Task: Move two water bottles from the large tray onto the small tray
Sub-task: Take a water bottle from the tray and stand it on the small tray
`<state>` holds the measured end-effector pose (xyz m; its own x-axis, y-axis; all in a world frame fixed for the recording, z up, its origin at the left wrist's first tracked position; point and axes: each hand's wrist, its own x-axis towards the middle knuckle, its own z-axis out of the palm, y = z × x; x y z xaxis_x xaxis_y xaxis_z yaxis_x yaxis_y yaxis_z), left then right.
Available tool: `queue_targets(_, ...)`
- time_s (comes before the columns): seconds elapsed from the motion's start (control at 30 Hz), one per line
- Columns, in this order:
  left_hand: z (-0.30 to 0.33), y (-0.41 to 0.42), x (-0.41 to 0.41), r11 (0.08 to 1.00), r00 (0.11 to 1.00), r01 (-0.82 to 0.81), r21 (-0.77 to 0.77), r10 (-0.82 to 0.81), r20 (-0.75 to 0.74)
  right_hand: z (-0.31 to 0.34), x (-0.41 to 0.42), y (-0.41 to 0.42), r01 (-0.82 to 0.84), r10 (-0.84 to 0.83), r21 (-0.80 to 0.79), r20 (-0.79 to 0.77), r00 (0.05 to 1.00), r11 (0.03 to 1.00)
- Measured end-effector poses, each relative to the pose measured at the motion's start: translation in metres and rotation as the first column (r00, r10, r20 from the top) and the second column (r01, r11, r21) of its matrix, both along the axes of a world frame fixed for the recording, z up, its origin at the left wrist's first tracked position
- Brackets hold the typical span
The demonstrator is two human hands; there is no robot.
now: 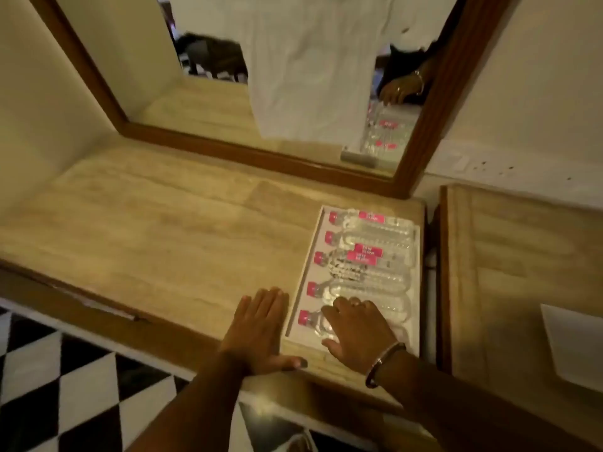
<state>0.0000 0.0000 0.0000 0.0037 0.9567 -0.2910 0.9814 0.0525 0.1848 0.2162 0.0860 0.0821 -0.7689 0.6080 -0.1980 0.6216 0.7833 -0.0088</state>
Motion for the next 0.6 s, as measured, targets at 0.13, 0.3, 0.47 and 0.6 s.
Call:
queue_targets(0.13, -0.016, 0.019, -0.005, 0.998, 0.998, 0.015, 0.056, -0.012, -0.056, -0.015, -0.033, 0.011, -0.034, 0.033, 0.020, 0.012, 0.999, 0.999)
queue_targets(0.3, -0.028, 0.024, -0.006, 0.996, 0.998, 0.036, 0.087, -0.031, -0.057, -0.022, -0.057, 0.009, 0.023, -0.030, 0.103, 0.059, 0.998, 0.994)
queue_targets(0.47, -0.026, 0.025, -0.005, 0.996, 0.999, 0.032, 0.078, -0.029, -0.042, -0.007, -0.049, 0.010, 0.092, -0.085, 0.090, -0.077, 0.993, 0.992)
queue_targets(0.6, -0.025, 0.024, -0.006, 0.995, 0.998, 0.039, 0.090, -0.035, -0.050, 0.031, -0.016, 0.011, 0.242, -0.255, -0.090, -0.471, 0.844, 0.966)
